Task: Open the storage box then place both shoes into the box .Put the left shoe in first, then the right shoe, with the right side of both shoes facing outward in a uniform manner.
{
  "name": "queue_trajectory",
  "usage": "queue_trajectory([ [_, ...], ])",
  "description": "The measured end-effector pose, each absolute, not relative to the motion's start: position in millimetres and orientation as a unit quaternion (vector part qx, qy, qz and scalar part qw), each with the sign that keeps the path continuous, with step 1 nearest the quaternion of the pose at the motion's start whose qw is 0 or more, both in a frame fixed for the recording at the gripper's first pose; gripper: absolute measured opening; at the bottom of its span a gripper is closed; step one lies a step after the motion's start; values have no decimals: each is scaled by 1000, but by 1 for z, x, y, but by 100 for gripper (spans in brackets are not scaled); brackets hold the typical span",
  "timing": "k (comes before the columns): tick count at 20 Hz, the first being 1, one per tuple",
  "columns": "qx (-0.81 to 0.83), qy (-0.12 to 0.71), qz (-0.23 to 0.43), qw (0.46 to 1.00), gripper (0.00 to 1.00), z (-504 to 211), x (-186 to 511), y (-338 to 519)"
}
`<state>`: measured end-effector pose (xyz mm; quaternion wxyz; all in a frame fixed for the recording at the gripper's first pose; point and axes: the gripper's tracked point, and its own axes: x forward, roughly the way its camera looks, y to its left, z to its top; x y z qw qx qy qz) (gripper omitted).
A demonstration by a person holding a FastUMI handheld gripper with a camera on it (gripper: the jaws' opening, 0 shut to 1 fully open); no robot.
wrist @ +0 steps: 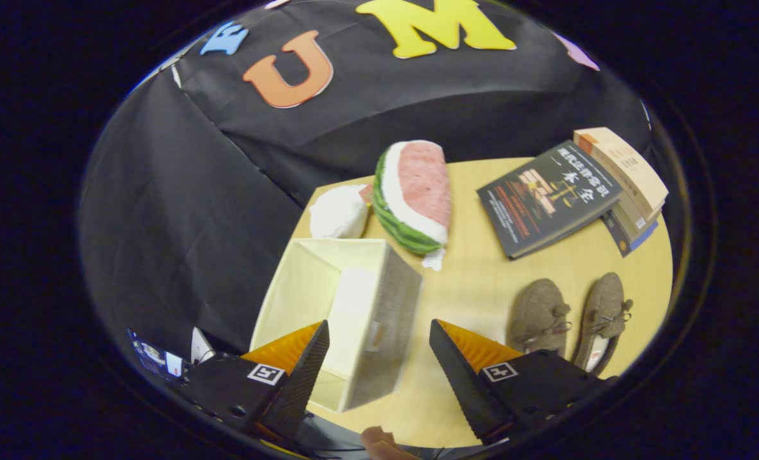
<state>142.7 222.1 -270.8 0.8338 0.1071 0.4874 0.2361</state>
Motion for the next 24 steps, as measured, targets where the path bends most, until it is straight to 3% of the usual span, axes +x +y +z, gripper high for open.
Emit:
queue_trajectory([
  [7,72,537,169,823,96,-340,149,103],
  [12,39,557,163,814,93,-373,141,67],
  [15,10,561,146,814,78,-394,142,48],
  [20,-7,582,120,804,43,-417,143,41],
  [23,-32,591,92,801,44,-434,151,32],
  [24,-24,599,87,796,29,-433,148,34],
])
